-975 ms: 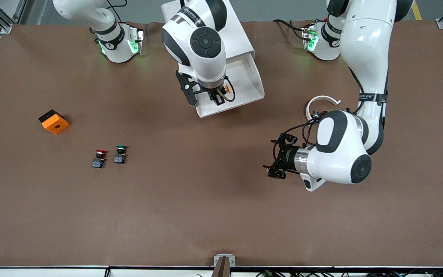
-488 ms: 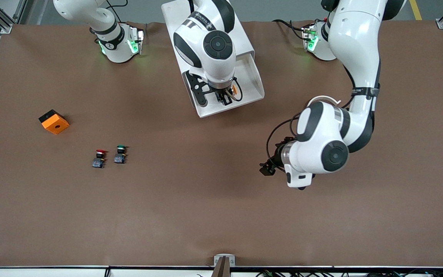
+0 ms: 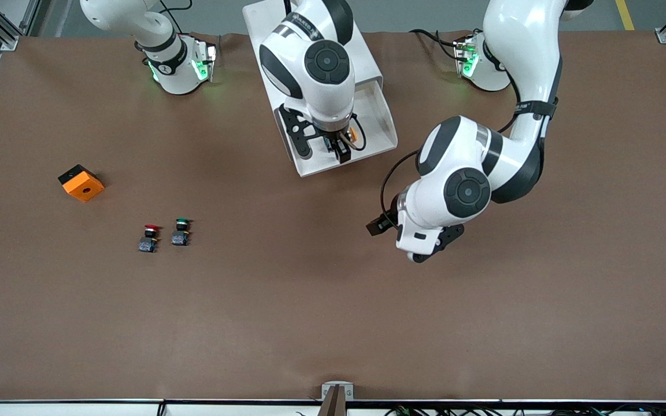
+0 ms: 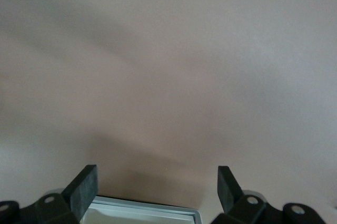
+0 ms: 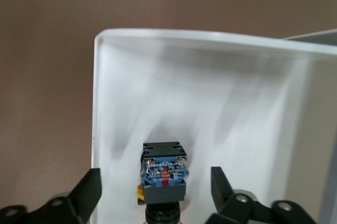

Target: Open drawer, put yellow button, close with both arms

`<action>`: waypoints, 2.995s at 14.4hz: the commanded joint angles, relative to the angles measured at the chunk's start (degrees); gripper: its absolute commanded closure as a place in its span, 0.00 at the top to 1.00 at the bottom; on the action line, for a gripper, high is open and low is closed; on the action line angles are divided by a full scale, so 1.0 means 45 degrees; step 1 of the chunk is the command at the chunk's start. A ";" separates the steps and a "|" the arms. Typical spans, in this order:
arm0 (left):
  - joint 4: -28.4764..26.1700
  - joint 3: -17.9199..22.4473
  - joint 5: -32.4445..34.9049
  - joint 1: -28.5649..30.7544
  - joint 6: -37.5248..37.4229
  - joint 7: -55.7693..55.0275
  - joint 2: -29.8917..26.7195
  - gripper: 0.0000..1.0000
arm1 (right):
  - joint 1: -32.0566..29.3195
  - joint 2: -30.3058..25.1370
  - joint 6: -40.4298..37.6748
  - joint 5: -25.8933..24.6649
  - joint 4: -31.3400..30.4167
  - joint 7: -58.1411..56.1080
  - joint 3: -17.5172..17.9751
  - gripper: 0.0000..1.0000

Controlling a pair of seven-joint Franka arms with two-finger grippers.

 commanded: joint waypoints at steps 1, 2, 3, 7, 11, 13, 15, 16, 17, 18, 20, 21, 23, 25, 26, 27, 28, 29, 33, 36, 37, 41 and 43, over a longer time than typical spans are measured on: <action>-0.2113 -0.0056 0.0275 -0.0504 0.1150 0.0642 -0.1292 1.00 | -0.0506 -0.0750 -0.1774 0.0303 0.0736 -0.0150 -0.0055 1.00; -0.2795 -0.0056 0.0333 -0.0796 0.1677 0.0779 -0.1642 1.00 | -0.0702 -0.1061 -0.2399 0.0284 0.0854 -0.0693 -0.0054 1.00; -0.3324 -0.0075 0.0914 -0.1011 0.2068 0.1012 -0.1936 1.00 | -0.0859 -0.1470 -0.3024 0.0283 0.0875 -0.1704 -0.0074 1.00; -0.4052 -0.0894 0.1740 -0.1228 0.2600 0.1268 -0.2271 1.00 | -0.2243 -0.2974 -0.4727 0.0206 0.0836 -0.5200 -0.0093 1.00; -0.5124 -0.1927 0.2071 -0.1248 0.2775 0.1269 -0.2856 1.00 | -0.4565 -0.4264 -0.6503 0.0166 0.0661 -1.0508 -0.0113 1.00; -0.5243 -0.2437 0.2052 -0.1228 0.2737 0.1172 -0.2857 1.00 | -0.5717 -0.4986 -0.6780 0.0127 0.0175 -1.2622 -0.0113 1.00; -0.5321 -0.2886 0.2052 -0.1228 0.2659 0.0957 -0.2876 1.00 | -0.6967 -0.5670 -0.6800 0.0030 -0.0450 -1.5021 -0.0113 1.00; -0.5341 -0.3081 0.2052 -0.1209 0.2620 0.0763 -0.2876 1.00 | -0.7495 -0.5886 -0.6800 -0.0144 -0.0685 -1.6001 -0.0113 1.00; -0.5380 -0.3296 0.2033 -0.1228 0.2619 0.0625 -0.2876 1.00 | -0.7849 -0.6043 -0.6800 -0.0417 -0.0823 -1.6746 -0.0113 1.00; -0.5419 -0.3491 0.1936 -0.1209 0.2600 0.0605 -0.2876 1.00 | -0.8104 -0.6180 -0.6800 -0.0768 -0.0902 -1.7391 -0.0113 1.00; -0.5458 -0.3998 0.1411 -0.1130 0.2502 0.0527 -0.2896 1.00 | -0.8689 -0.6298 -0.6781 -0.1161 -0.0902 -1.8602 -0.0113 1.00; -0.5458 -0.4175 0.1234 -0.1111 0.2502 0.0449 -0.2896 1.00 | -0.9098 -0.6318 -0.6781 -0.1278 -0.0902 -1.9459 -0.0113 1.00; -0.5497 -0.4624 0.1232 -0.1130 0.2502 0.0215 -0.2877 1.00 | -0.9803 -0.6318 -0.6664 -0.1376 -0.0922 -2.0655 -0.0113 1.00; -0.5517 -0.4937 0.1193 -0.1208 0.2502 0.0078 -0.2760 1.00 | -1.0136 -0.6279 -0.6372 -0.1454 -0.0999 -2.1378 -0.0113 1.00; -0.5517 -0.5113 0.0961 -0.1209 0.2502 0.0077 -0.2701 1.00 | -1.0350 -0.6337 -0.6119 -0.1551 -0.1329 -2.1846 -0.0113 1.00; -0.5517 -0.5192 0.0669 -0.1228 0.2502 0.0039 -0.2701 1.00 | -1.0449 -0.6473 -0.5865 -0.1552 -0.1641 -2.2044 -0.0113 1.00; -0.5517 -0.5309 0.0588 -0.1228 0.2502 -0.0136 -0.2739 1.00 | -1.0527 -0.6629 -0.5553 -0.1552 -0.2070 -2.2065 -0.0113 1.00; -0.5517 -0.5426 0.0587 -0.1247 0.2502 -0.0350 -0.2701 1.00 | -1.0547 -0.6843 -0.5202 -0.1572 -0.2519 -2.2085 -0.0113 1.00; -0.5420 -0.5486 0.0568 -0.1209 0.2502 -0.0682 -0.2700 1.00 | -1.0528 -0.8248 -0.3328 -0.1689 -0.4843 -2.2553 -0.0094 1.00; -0.4777 -0.5097 0.1073 -0.0684 0.2502 -0.1192 -0.2662 1.00 | -1.0509 -0.8525 -0.2875 -0.1689 -0.5297 -2.3039 -0.0093 1.00; -0.4427 -0.4940 0.1520 -0.0275 0.2502 -0.1192 -0.2642 1.00 | -1.0509 -0.8544 -0.2855 -0.1689 -0.5297 -2.3177 -0.0093 1.00; -0.3662 -0.4939 0.3687 0.1891 0.2502 -0.1056 -0.2505 1.00 | -1.0489 -0.8545 -0.2777 -0.1670 -0.5044 -2.3237 -0.0074 1.00; -0.3622 -0.4939 0.4626 0.3083 0.2502 -0.0959 -0.2680 1.00 | -1.0489 -0.8467 -0.2796 -0.1670 -0.4538 -2.3257 -0.0074 1.00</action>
